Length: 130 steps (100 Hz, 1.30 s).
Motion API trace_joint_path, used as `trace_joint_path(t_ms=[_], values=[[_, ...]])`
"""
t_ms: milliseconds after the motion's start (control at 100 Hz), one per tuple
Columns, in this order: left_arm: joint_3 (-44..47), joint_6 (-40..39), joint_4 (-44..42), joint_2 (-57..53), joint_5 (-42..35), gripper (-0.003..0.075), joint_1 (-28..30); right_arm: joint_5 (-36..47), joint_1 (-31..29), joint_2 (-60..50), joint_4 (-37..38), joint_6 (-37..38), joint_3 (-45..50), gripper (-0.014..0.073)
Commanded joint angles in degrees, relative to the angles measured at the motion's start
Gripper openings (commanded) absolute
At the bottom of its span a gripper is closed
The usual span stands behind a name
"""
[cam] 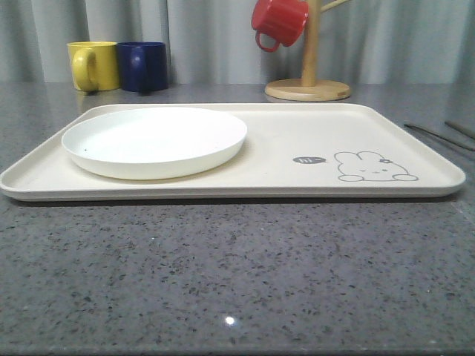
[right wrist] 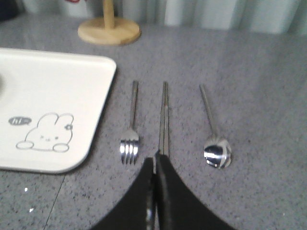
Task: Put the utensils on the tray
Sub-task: 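Open the left gripper and raise it away from the plate, then lower the right gripper onto the silver fork and grasp it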
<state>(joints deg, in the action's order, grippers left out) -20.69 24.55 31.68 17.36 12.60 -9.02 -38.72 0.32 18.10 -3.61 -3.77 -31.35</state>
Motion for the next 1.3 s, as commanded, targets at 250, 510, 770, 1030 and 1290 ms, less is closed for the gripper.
trace_joint_path(t_ms=[250, 510, 770, 1030, 1290], values=[[-1.6, 0.2, 0.4, 0.4, -4.1, -0.0019, -0.5, -4.8, 0.1, 23.1, -0.1, -0.6, -17.8, -0.0064], [-1.6, 0.2, 0.4, 0.4, -4.1, -0.0019, -0.5, -6.5, 0.1, 29.4, -0.1, -0.6, -19.0, 0.0255], [-1.6, 0.2, 0.4, 0.4, -4.1, -0.0019, -0.5, -5.2, 0.1, 32.0, -0.3, -0.6, -19.8, 0.0429], [-1.6, 0.2, 0.4, 0.4, -4.1, -0.0019, -0.5, -7.7, 2.2, 45.0, -0.3, -1.0, -27.8, 0.0429], [-1.6, 0.2, 0.4, 0.4, -4.1, -0.0019, -0.5, -8.1, 5.0, 59.8, 0.1, -1.2, -36.0, 0.0429]])
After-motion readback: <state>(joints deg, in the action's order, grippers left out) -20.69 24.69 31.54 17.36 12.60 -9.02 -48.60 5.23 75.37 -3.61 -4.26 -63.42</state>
